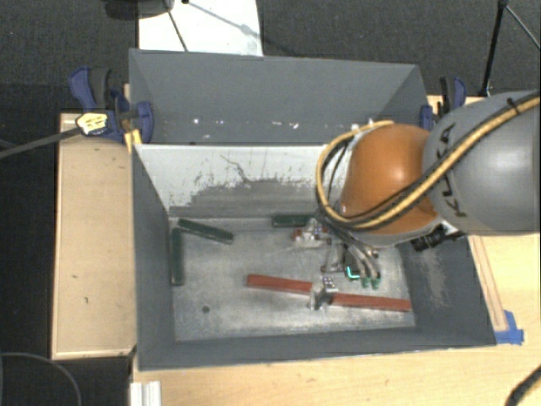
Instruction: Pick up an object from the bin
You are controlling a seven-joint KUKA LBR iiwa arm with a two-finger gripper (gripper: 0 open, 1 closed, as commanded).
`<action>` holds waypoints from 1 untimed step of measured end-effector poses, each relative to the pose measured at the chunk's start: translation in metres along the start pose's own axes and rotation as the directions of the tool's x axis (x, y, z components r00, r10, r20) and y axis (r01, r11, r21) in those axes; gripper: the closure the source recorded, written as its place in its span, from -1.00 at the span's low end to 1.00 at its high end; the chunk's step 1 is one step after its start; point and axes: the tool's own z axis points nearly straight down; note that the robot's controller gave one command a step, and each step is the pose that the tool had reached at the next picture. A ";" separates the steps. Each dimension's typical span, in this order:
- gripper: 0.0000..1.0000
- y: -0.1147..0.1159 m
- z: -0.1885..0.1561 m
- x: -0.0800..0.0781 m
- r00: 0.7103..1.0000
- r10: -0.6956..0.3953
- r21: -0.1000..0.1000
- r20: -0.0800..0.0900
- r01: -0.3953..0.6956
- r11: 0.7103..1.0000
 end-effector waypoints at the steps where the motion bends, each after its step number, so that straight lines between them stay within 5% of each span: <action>1: -1.00 0.000 -0.004 -0.002 1.000 0.002 0.000 0.008 -0.002 1.000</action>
Offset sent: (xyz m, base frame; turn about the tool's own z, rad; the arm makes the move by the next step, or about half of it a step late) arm 0.0128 0.0104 -0.0749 0.0281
